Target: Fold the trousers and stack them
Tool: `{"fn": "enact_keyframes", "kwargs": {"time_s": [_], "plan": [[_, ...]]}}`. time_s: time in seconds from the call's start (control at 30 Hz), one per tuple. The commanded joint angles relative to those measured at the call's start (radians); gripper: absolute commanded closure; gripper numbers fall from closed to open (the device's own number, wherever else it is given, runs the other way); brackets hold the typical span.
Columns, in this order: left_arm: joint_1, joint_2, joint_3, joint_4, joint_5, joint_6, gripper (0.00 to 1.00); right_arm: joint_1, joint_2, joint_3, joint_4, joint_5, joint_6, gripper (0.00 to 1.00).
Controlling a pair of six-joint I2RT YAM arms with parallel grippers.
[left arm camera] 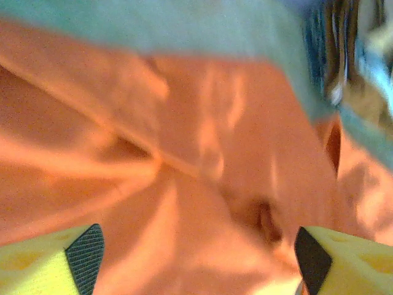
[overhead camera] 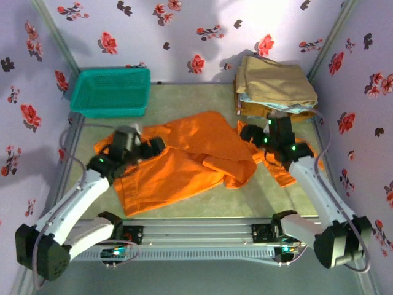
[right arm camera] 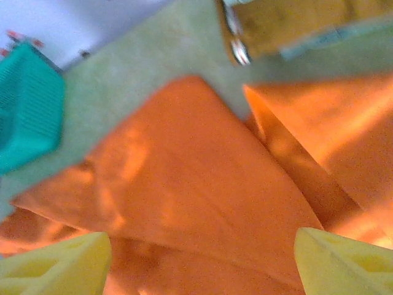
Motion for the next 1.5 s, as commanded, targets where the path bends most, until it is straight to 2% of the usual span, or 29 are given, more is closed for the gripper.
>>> {"fn": "enact_keyframes", "kwargs": {"time_s": [0.0, 0.07, 0.23, 0.27, 0.43, 0.5, 0.63, 0.67, 0.7, 0.93, 1.23, 1.33, 1.47], "plan": [[-0.098, 0.025, -0.155, 0.145, -0.059, -0.177, 0.35, -0.006, -0.063, -0.146, -0.022, 0.067, 0.049, 0.22], [-0.119, 0.069, -0.209, 0.216, -0.060, -0.218, 0.48, -0.008, -0.087, -0.194, -0.041, 0.079, 0.050, 0.23], [-0.123, 0.165, -0.283, 0.338, -0.094, -0.284, 0.67, -0.010, -0.054, -0.266, -0.030, 0.050, 0.061, 0.30], [-0.119, 0.173, -0.294, 0.347, -0.106, -0.297, 0.70, -0.009, -0.045, -0.282, -0.011, 0.043, 0.066, 0.34], [-0.069, 0.177, -0.342, 0.372, -0.114, -0.321, 0.83, -0.010, 0.026, -0.292, 0.050, 0.054, 0.061, 0.68], [-0.044, 0.162, -0.363, 0.368, -0.113, -0.325, 0.88, -0.009, 0.054, -0.282, 0.056, 0.052, 0.052, 0.74], [-0.003, 0.107, -0.401, 0.351, -0.113, -0.320, 0.95, -0.012, 0.071, -0.253, 0.044, 0.075, 0.032, 0.97], [0.007, 0.095, -0.407, 0.343, -0.111, -0.317, 0.97, -0.012, 0.065, -0.245, 0.039, 0.083, 0.030, 1.00], [0.022, 0.082, -0.414, 0.331, -0.111, -0.315, 1.00, -0.012, 0.057, -0.235, 0.032, 0.094, 0.026, 1.00], [0.156, 0.019, -0.496, 0.305, -0.095, -0.292, 1.00, 0.003, 0.013, -0.046, -0.081, 0.166, -0.031, 1.00], [0.304, 0.067, -0.516, 0.333, -0.045, -0.279, 1.00, 0.021, 0.080, 0.321, -0.225, 0.431, -0.171, 1.00], [0.368, 0.080, -0.509, 0.330, -0.020, -0.268, 1.00, 0.020, 0.103, 0.406, -0.253, 0.526, -0.204, 1.00], [0.465, 0.078, -0.491, 0.306, 0.023, -0.249, 1.00, 0.020, 0.098, 0.452, -0.273, 0.584, -0.221, 1.00]]}}
